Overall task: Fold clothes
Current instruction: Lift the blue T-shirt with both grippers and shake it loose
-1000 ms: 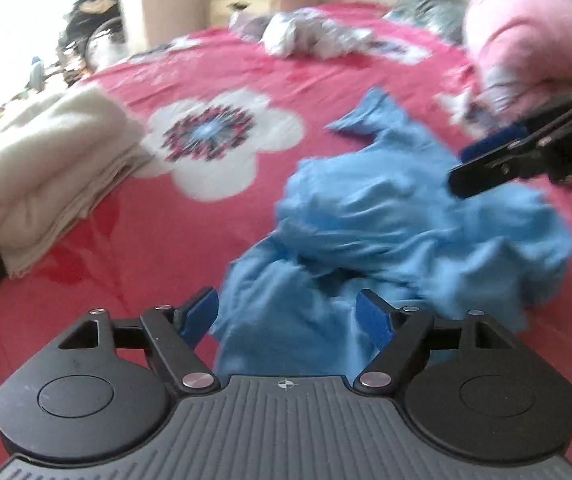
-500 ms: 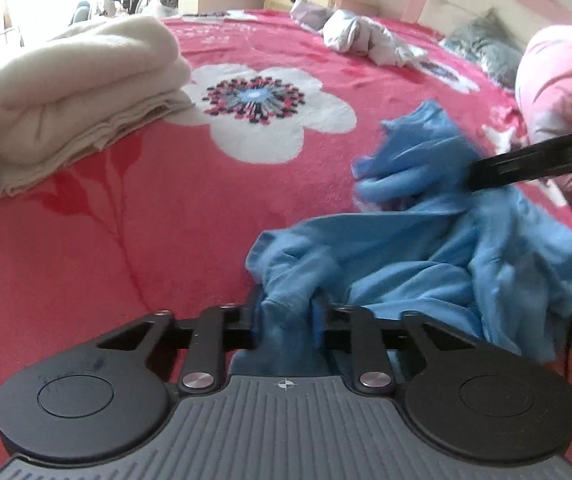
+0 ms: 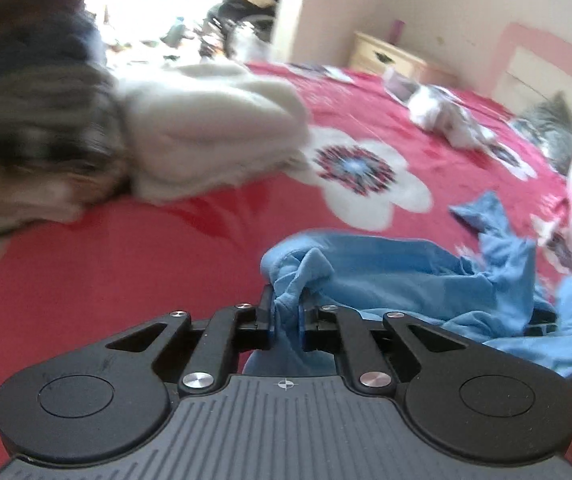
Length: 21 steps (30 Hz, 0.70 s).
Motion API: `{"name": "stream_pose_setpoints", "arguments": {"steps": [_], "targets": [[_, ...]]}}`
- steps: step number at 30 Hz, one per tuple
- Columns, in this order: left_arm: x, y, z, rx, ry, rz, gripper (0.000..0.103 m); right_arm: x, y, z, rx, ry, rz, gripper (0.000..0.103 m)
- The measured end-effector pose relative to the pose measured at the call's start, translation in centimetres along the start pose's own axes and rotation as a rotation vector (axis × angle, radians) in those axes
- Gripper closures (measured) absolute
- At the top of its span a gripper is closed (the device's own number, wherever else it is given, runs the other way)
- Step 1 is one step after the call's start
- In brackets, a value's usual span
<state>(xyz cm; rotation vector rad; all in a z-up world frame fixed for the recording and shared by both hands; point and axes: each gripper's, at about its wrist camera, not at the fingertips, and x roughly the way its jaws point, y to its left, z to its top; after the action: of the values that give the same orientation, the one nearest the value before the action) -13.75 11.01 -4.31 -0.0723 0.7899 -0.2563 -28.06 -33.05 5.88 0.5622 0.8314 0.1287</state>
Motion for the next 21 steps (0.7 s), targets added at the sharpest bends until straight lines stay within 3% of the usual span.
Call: {"name": "stream_pose_setpoints", "arguments": {"steps": [5, 10, 12, 13, 15, 17, 21], "targets": [[-3.6, 2.5, -0.4, -0.015, -0.016, 0.110, 0.095, -0.3, -0.1, -3.8, 0.060, 0.224, 0.140, 0.100], [-3.0, 5.0, -1.6, 0.000, 0.062, 0.222, 0.095, 3.1, 1.0, -8.6, 0.020, 0.550, 0.117, 0.097], [-2.2, 5.8, -2.4, 0.002, 0.100, 0.246, 0.095, 3.6, 1.5, -9.5, -0.025, 0.633, 0.117, 0.077], [-1.9, 6.1, -2.7, 0.004, 0.118, 0.251, 0.095, 3.5, 1.8, -9.6, -0.055, 0.654, 0.113, 0.073], [-1.6, 6.6, -3.2, 0.011, 0.145, 0.257, 0.094, 2.4, 2.4, -8.7, -0.120, 0.629, 0.084, 0.060], [-1.7, 7.1, -3.5, 0.024, 0.157, 0.254, 0.092, 1.4, 2.8, -7.6, -0.178, 0.581, 0.046, 0.055], [-1.6, 8.2, -3.4, 0.019, 0.183, 0.259, 0.089, 2.1, 3.7, -3.9, -0.274, 0.413, -0.009, 0.052]]}}
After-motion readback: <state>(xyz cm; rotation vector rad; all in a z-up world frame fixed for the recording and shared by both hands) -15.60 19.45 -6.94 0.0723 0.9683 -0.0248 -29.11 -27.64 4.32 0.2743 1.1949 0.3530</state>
